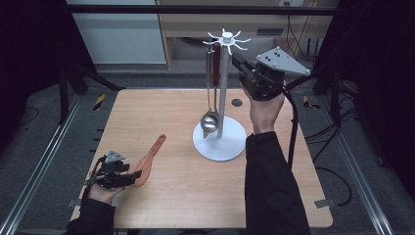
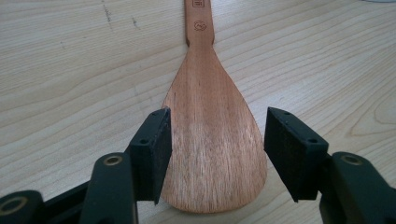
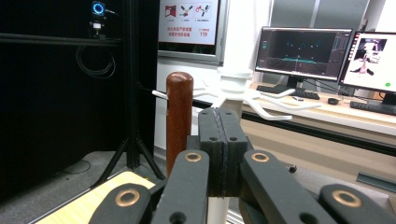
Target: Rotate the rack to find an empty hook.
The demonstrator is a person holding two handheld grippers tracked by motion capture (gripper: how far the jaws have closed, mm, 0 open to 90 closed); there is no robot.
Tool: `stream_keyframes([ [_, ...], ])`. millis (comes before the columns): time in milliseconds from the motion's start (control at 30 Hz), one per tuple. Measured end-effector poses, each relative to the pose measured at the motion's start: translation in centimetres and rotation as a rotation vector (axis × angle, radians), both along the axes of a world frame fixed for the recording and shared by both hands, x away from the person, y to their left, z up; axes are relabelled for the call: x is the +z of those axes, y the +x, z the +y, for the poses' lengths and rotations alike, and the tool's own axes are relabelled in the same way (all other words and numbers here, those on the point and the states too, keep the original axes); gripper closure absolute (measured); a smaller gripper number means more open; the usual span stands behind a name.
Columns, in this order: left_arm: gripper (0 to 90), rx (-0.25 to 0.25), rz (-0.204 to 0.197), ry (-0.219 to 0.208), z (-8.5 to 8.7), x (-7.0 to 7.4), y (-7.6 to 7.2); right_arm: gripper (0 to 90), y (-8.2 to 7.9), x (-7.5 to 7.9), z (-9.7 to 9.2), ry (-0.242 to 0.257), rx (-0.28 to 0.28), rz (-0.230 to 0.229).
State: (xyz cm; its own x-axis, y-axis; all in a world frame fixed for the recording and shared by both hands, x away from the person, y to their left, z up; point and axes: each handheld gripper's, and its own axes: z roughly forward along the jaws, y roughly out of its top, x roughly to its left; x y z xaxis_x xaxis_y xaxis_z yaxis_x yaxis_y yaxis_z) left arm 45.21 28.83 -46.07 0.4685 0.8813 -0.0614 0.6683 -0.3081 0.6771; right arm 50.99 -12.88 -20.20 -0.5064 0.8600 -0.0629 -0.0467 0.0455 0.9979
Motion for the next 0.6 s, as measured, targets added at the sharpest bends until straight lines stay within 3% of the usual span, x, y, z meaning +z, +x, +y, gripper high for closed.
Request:
stream_keyframes([
  [600,41.5,-0.001,0.001,-0.001,0.0,0.0,0.0,90.0,0.3,0.2,1.3,-0.013,0.014,0.004],
])
